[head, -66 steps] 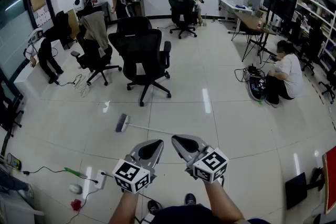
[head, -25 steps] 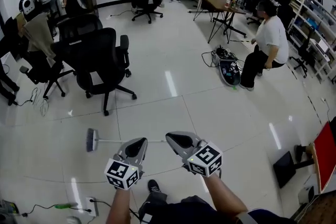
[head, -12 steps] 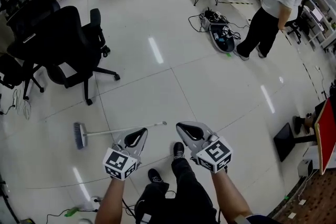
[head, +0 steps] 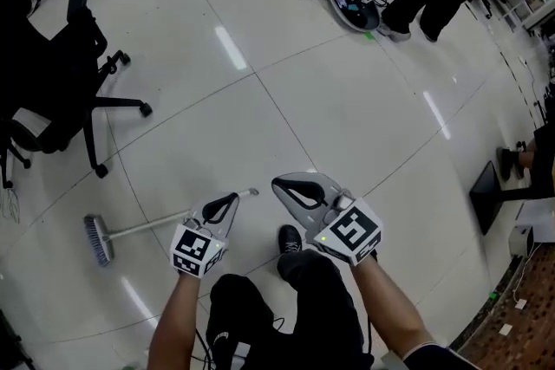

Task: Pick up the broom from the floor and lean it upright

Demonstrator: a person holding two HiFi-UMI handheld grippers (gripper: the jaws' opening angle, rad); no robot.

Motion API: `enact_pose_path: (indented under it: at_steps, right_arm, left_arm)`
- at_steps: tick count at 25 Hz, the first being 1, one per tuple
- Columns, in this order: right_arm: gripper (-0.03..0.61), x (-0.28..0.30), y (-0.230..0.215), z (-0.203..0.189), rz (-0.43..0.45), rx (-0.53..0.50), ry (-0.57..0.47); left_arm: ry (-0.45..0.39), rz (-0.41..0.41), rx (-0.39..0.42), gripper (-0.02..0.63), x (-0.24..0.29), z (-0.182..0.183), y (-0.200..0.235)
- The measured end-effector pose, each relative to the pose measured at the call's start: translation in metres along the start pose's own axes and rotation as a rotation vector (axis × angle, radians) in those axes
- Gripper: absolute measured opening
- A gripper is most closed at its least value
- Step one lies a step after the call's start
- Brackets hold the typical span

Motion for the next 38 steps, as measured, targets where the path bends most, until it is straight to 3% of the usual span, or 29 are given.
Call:
enact_pose_path:
  at_steps: [11, 16, 22, 26, 31, 35, 36, 38]
  right_arm:
    - [0.003, 0.065, -0.043, -0.154, 0.061, 0.068, -0.052]
    - [0.003, 0.088, -0.041, -0.201, 0.065, 0.09, -0.045]
    - [0.003, 0.105, -0.033, -0.259, 0.092, 0.079, 0.004]
    - [0.003, 0.113, -0.035, -0.294, 0.068, 0.107, 0.043]
    - [0.003, 0.115, -0.034, -0.296, 0.068, 0.169, 0.022]
    - [0.003, 0.102, -0.038, -0.298, 0.014, 0.189, 0.054]
    - [0.003, 0.101, -0.038, -0.3, 0.007, 0.193, 0.05]
    - [0.003, 0.1, -0.038, -0.303, 0.013, 0.19, 0.037]
  left_arm:
    - [0.168, -0.026, 0.012, 0.01, 0.134, -0.173, 0.086]
    - [0.296, -0.047, 0.042, 0.069, 0.181, -0.234, 0.117]
    - [0.48, -0.079, 0.138, 0.149, 0.22, -0.299, 0.13]
    - [0.602, -0.114, 0.207, 0.166, 0.24, -0.326, 0.132]
    - [0.718, -0.115, 0.301, 0.169, 0.251, -0.34, 0.136]
    - [0.734, -0.093, 0.303, 0.162, 0.256, -0.342, 0.137]
    - [0.74, -0.092, 0.303, 0.114, 0.255, -0.342, 0.137]
    - [0.763, -0.11, 0.327, 0.106, 0.254, -0.342, 0.134]
Point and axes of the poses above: the fingertips, and each gripper's own axes: x forward along the fingers, y to its left, z out of its top, the point moved 10 cm from there along -x, backward along the fingers, and after that the axes turned 10 degrees about -x, right-handed, at the moved point
